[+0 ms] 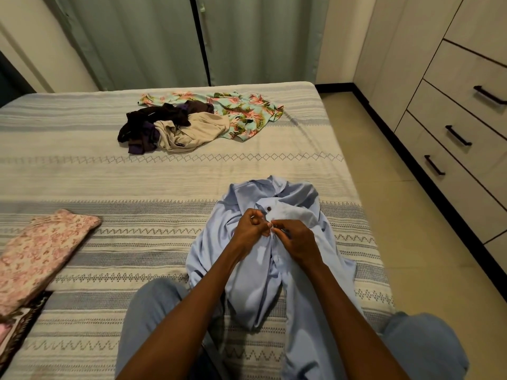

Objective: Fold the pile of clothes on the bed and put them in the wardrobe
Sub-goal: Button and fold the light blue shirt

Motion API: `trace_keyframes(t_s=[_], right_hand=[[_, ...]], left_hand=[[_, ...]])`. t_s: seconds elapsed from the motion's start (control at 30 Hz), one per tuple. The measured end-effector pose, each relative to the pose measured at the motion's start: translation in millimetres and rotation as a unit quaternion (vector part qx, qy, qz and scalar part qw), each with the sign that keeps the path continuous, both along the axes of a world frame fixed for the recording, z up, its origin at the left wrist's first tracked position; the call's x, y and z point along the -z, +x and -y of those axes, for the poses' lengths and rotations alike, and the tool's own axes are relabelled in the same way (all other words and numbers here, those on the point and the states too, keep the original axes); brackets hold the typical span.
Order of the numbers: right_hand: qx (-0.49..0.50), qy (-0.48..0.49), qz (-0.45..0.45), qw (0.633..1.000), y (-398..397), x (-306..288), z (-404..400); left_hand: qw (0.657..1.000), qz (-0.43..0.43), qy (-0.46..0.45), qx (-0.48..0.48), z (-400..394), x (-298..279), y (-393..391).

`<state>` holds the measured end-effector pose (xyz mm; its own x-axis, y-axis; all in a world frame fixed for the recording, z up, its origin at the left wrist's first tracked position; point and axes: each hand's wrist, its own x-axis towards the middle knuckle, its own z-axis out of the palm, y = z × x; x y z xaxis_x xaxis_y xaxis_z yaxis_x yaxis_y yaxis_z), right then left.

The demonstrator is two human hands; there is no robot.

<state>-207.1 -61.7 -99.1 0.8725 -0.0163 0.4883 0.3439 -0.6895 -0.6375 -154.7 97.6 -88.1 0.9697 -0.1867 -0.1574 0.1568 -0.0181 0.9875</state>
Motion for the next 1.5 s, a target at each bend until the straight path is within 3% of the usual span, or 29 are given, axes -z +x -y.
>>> trace_keyframes(t_s=[0.13, 0.23, 0.43, 0.5, 0.63, 0.7, 0.87, 1.0, 1.13, 1.23, 1.43, 1.5], right_hand=[[-0.023, 0.003, -0.006, 1.000, 0, -4, 4], [-0.013, 0.082, -0.049, 0.995, 1, -6, 3], [0.048, 0.205, -0.140, 0.967, 0, 0, -6], [0.076, 0.175, -0.157, 0.969, 1, 0, -6], [0.096, 0.096, -0.098, 0.986, -15, -1, -11], [0.105, 0.038, -0.121, 0.986, -32, 7, -16], [0.098, -0.084, -0.192, 0.973, -56, 27, -16], [0.092, -0.136, -0.207, 0.965, -66, 27, -18], [0.109, -0.165, -0.217, 0.956, -68, 23, -19], [0.138, -0.154, -0.217, 0.954, -71, 24, -18], [0.189, -0.198, -0.164, 0.948, -83, 20, -13], [0.187, -0.173, -0.188, 0.948, -81, 16, -11]], left_hand=[[0.999, -0.035, -0.005, 0.013, -2, -3, -1], [0.999, -0.048, -0.015, 0.018, -3, -4, -3], [0.992, 0.068, 0.105, -0.009, 8, -11, -8], [0.988, 0.087, 0.125, -0.025, 10, -13, -10], [0.983, 0.105, 0.143, -0.048, 8, -17, -16], [0.983, 0.100, 0.152, -0.038, 7, -22, -20], [0.985, 0.007, 0.160, 0.058, -3, -12, -47], [0.941, 0.048, 0.317, 0.109, -11, 14, -67], [0.910, 0.161, 0.370, 0.093, -17, 28, -72], [0.860, 0.221, 0.449, 0.100, -15, 33, -73], [0.774, 0.261, 0.566, 0.112, -8, 31, -80], [0.769, 0.262, 0.573, 0.108, -7, 27, -82]])
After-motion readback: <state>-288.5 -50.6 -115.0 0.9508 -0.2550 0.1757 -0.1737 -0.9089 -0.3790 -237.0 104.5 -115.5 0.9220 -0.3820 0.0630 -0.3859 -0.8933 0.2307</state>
